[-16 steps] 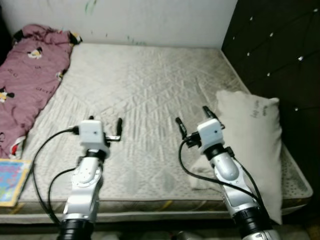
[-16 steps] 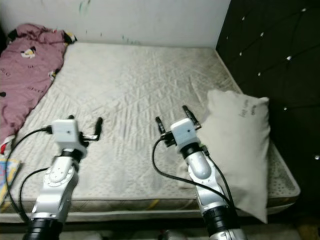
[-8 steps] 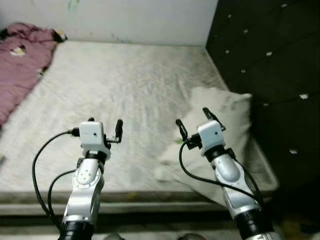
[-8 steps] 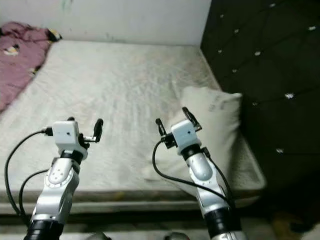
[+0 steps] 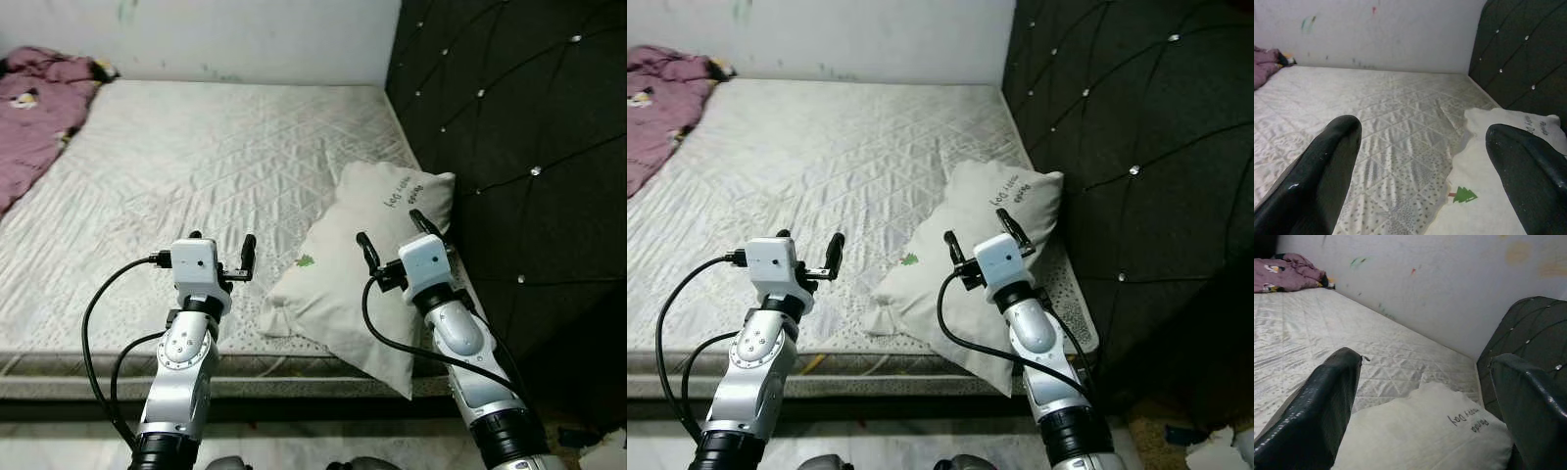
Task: Clean up the room
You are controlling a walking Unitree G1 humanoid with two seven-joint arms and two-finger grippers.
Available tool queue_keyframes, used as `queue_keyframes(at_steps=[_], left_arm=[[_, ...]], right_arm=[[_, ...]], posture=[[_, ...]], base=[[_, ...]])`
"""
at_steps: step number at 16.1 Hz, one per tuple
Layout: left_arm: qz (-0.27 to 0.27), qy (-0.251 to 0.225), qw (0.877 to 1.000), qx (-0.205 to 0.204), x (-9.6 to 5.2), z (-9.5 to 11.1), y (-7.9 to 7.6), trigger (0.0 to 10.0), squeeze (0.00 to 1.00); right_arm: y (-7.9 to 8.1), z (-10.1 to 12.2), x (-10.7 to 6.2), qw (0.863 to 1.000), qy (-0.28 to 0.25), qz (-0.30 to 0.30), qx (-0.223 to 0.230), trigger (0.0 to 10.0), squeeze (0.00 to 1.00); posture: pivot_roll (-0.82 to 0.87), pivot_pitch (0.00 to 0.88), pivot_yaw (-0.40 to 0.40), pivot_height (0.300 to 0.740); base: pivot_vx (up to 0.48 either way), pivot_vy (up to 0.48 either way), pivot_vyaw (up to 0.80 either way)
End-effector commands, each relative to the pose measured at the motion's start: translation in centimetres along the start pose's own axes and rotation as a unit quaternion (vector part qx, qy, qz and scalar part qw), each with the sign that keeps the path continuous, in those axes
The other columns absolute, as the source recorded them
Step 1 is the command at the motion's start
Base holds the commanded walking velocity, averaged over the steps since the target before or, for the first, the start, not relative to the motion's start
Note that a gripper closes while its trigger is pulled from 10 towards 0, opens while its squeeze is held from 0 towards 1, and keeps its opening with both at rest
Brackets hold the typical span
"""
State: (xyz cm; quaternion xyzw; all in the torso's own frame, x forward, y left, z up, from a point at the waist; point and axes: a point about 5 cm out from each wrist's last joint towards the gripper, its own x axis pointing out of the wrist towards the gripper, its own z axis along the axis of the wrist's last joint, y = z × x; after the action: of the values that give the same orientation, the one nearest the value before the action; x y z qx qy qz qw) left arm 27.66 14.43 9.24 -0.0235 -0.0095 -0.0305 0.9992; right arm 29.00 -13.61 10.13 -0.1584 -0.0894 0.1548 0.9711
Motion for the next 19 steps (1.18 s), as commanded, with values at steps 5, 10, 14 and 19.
queue_keyframes(at_steps=[5, 10, 14, 19], left_arm=[[-0.002, -0.005, 1.000, 0.000, 0.13, 0.41, 0.07, 10.0, 0.00], [-0.002, -0.006, 1.000, 0.003, 0.17, 0.46, 0.09, 10.0, 0.00], [-0.002, -0.007, 1.000, 0.004, 0.25, 0.46, 0.09, 10.0, 0.00], [-0.002, -0.005, 1.000, 0.004, 0.23, 0.42, 0.09, 10.0, 0.00]], right_arm=[[-0.03, 0.38, 0.34, 1.000, -0.005, 0.006, -0.001, 10.0, 0.00], [-0.12, 0.32, 0.45, 1.000, -0.003, 0.005, 0.000, 10.0, 0.00], [-0.12, 0.34, 0.55, 1.000, -0.004, 0.007, -0.002, 10.0, 0.00], [-0.12, 0.35, 0.50, 1.000, -0.005, 0.007, -0.005, 10.0, 0.00]], posture=[[-0.02, 0.000, -0.033, 0.740], [-0.02, 0.000, -0.035, 0.740], [-0.02, 0.000, -0.035, 0.740], [-0.02, 0.000, -0.035, 0.740]], base=[[0.000, 0.000, 0.00], [0.000, 0.000, -0.27], [0.000, 0.000, -0.35], [0.000, -0.058, 0.00]])
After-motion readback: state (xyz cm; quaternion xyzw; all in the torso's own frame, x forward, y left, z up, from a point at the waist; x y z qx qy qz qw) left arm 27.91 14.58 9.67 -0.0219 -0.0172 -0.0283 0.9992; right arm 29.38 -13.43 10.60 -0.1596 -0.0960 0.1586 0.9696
